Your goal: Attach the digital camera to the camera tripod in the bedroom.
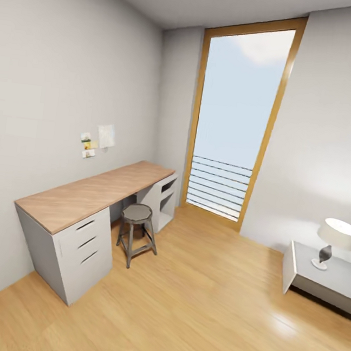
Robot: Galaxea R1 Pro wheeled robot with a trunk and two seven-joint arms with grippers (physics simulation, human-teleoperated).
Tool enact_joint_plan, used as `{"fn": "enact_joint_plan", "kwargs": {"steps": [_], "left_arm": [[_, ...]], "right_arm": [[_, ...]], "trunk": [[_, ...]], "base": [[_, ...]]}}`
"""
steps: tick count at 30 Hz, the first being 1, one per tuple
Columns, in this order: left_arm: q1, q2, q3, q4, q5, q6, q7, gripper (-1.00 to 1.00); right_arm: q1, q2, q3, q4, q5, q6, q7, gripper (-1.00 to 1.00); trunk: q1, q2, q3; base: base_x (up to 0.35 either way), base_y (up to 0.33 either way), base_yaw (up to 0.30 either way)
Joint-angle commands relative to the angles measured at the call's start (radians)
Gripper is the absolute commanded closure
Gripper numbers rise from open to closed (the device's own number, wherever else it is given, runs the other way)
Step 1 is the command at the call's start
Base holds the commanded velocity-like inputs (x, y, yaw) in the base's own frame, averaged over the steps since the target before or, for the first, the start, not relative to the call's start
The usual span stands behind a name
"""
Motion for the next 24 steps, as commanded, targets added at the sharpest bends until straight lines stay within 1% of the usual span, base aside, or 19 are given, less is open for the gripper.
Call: {"fn": "enact_joint_plan", "kwargs": {"steps": [1, 11, 14, 20, 24], "left_arm": [[0.000, 0.000, -0.008, 0.001, 0.010, -0.002, -0.005, 1.00], [0.000, 0.002, -0.006, 0.001, 0.012, -0.001, -0.005, 1.00], [0.000, 0.003, -0.006, 0.001, 0.013, -0.001, -0.005, 1.00], [0.000, 0.004, -0.006, 0.001, 0.011, 0.000, -0.005, 1.00], [0.000, 0.004, -0.006, 0.001, 0.010, 0.000, -0.005, 1.00]], "right_arm": [[-0.001, -0.001, -0.009, 0.003, 0.010, -0.004, 0.002, -1.00], [-0.001, 0.002, -0.009, 0.003, 0.013, -0.005, 0.002, -1.00], [-0.001, 0.002, -0.009, 0.003, 0.023, -0.005, 0.002, -1.00], [-0.001, 0.004, -0.009, 0.003, 0.055, -0.005, 0.001, -1.00], [-0.001, 0.004, -0.009, 0.003, 0.061, -0.005, 0.000, -1.00]], "trunk": [[0.000, -0.001, 0.000], [0.000, -0.001, 0.000], [0.000, -0.001, 0.000], [0.000, -0.001, 0.000], [0.000, -0.001, 0.000]], "base": [[0.000, 0.000, 0.283], [0.000, 0.000, 0.283], [0.000, 0.000, 0.283], [0.000, 0.000, 0.283], [0.000, 0.000, 0.283]]}}
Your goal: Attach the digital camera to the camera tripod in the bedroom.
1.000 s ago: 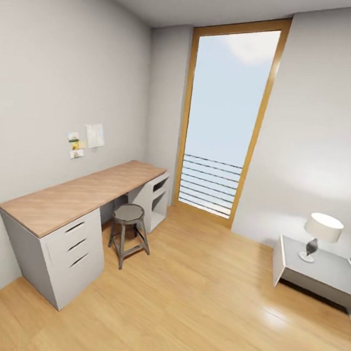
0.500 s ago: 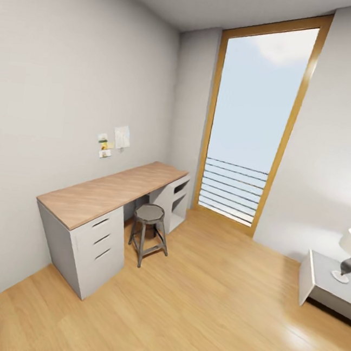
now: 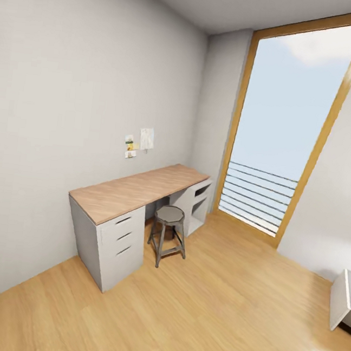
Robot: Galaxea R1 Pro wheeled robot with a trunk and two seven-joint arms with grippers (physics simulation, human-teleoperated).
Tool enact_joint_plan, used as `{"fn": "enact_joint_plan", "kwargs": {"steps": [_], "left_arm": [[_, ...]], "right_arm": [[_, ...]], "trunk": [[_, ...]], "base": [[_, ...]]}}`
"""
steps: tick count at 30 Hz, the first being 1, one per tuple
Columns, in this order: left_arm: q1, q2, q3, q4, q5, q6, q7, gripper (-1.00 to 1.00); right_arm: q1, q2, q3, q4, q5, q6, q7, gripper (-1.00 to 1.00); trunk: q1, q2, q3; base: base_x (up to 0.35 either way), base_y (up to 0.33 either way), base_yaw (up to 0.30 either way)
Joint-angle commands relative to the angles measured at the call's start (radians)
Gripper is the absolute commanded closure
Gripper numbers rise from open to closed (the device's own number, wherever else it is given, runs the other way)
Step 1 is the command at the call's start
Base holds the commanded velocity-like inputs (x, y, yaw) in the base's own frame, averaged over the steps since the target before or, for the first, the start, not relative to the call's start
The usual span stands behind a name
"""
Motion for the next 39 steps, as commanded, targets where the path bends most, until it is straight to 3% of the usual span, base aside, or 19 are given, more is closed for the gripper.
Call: {"fn": "enact_joint_plan", "kwargs": {"steps": [1, 21, 39], "left_arm": [[0.000, 0.000, -0.008, 0.000, 0.010, -0.002, -0.005, 1.00], [0.000, 0.001, -0.007, 0.000, 0.010, -0.003, -0.003, 1.00], [0.000, -0.001, -0.008, 0.000, 0.010, -0.003, -0.003, 1.00]], "right_arm": [[-0.001, -0.001, -0.009, 0.003, 0.010, -0.004, 0.002, -1.00], [-0.001, -0.002, -0.009, 0.003, 0.013, -0.004, -0.002, -1.00], [-0.001, -0.002, -0.009, 0.003, 0.013, -0.005, -0.005, -1.00]], "trunk": [[0.000, -0.001, 0.000], [0.000, -0.001, 0.000], [0.000, -0.001, 0.000]], "base": [[0.000, 0.000, 0.283], [-0.009, 0.000, 0.283], [-0.262, 0.000, 0.284]]}}
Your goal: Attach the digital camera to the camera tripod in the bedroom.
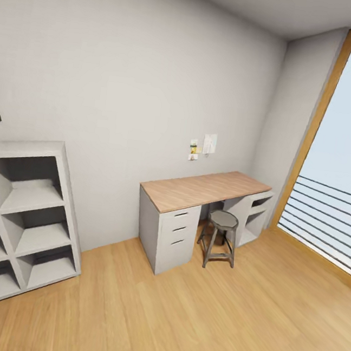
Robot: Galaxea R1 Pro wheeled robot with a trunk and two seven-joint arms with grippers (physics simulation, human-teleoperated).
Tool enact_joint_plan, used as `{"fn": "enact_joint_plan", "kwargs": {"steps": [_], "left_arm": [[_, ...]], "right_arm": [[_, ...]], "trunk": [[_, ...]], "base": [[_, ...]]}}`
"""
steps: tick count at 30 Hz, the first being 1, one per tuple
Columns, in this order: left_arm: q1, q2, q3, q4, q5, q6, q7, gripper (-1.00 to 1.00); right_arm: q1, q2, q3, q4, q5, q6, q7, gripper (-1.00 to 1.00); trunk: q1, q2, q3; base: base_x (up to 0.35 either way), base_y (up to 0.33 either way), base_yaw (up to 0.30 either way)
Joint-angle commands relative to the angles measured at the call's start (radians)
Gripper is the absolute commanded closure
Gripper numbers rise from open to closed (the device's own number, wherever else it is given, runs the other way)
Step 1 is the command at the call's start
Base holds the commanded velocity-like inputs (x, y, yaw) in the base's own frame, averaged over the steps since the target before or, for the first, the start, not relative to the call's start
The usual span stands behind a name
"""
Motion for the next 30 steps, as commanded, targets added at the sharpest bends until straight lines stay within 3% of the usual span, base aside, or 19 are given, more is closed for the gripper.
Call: {"fn": "enact_joint_plan", "kwargs": {"steps": [1, 30], "left_arm": [[0.000, 0.000, -0.008, 0.000, 0.010, -0.002, -0.004, 1.00], [0.000, 0.004, -0.009, -0.005, 0.009, -0.003, -0.006, 1.00]], "right_arm": [[-0.001, -0.001, -0.008, 0.003, 0.009, -0.004, 0.002, -1.00], [-0.001, -0.001, -0.008, 0.003, 0.009, -0.003, 0.003, -1.00]], "trunk": [[0.000, -0.001, 0.000], [0.000, -0.001, 0.000]], "base": [[-0.069, 0.000, 0.284], [-0.006, 0.000, 0.283]]}}
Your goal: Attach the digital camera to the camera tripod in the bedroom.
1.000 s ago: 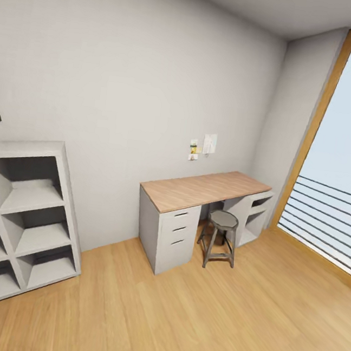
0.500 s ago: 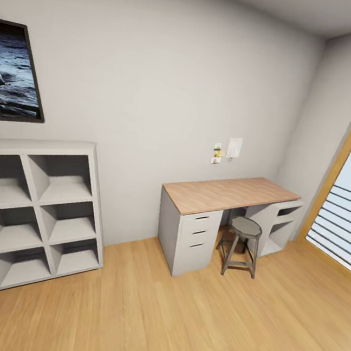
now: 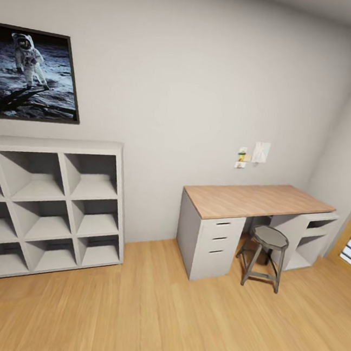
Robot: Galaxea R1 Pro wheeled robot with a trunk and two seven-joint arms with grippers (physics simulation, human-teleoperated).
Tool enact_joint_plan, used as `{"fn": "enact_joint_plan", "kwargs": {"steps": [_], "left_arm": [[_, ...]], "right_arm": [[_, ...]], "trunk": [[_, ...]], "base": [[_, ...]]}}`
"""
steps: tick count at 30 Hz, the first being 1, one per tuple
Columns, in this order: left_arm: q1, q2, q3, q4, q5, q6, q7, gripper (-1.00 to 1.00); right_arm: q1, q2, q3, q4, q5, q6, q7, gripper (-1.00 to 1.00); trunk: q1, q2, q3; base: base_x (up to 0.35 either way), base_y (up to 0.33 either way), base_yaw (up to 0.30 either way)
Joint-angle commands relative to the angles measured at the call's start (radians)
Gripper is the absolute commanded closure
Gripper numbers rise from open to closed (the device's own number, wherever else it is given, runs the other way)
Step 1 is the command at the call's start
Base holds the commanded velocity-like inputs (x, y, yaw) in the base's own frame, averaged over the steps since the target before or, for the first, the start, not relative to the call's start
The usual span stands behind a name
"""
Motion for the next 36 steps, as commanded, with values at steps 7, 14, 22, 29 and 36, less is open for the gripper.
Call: {"fn": "enact_joint_plan", "kwargs": {"steps": [7, 14, 22, 29, 36], "left_arm": [[0.000, 0.001, -0.008, -0.003, 0.009, -0.002, -0.005, 1.00], [0.000, 0.000, -0.006, -0.003, 0.008, -0.002, -0.005, 1.00], [0.000, 0.000, -0.007, -0.003, 0.008, -0.002, -0.005, 1.00], [0.000, 0.000, -0.008, -0.003, 0.008, -0.002, -0.005, 1.00], [0.000, 0.000, -0.009, -0.003, 0.007, -0.001, -0.005, 1.00]], "right_arm": [[-0.001, 0.000, -0.009, 0.003, 0.009, -0.004, 0.002, -1.00], [-0.001, 0.001, -0.009, 0.003, 0.009, -0.004, 0.003, -1.00], [-0.001, 0.011, -0.009, 0.003, 0.009, -0.004, 0.003, -1.00], [-0.001, 0.013, -0.009, 0.003, 0.009, -0.004, 0.002, -1.00], [-0.001, 0.013, -0.009, 0.003, 0.009, -0.004, 0.001, -1.00]], "trunk": [[0.000, -0.001, 0.000], [0.000, -0.001, 0.000], [0.000, -0.001, 0.000], [0.000, -0.001, 0.000], [0.000, -0.001, 0.000]], "base": [[0.000, 0.000, 0.283], [0.000, 0.000, 0.283], [0.000, 0.000, 0.283], [0.000, 0.000, 0.283], [0.000, 0.000, 0.283]]}}
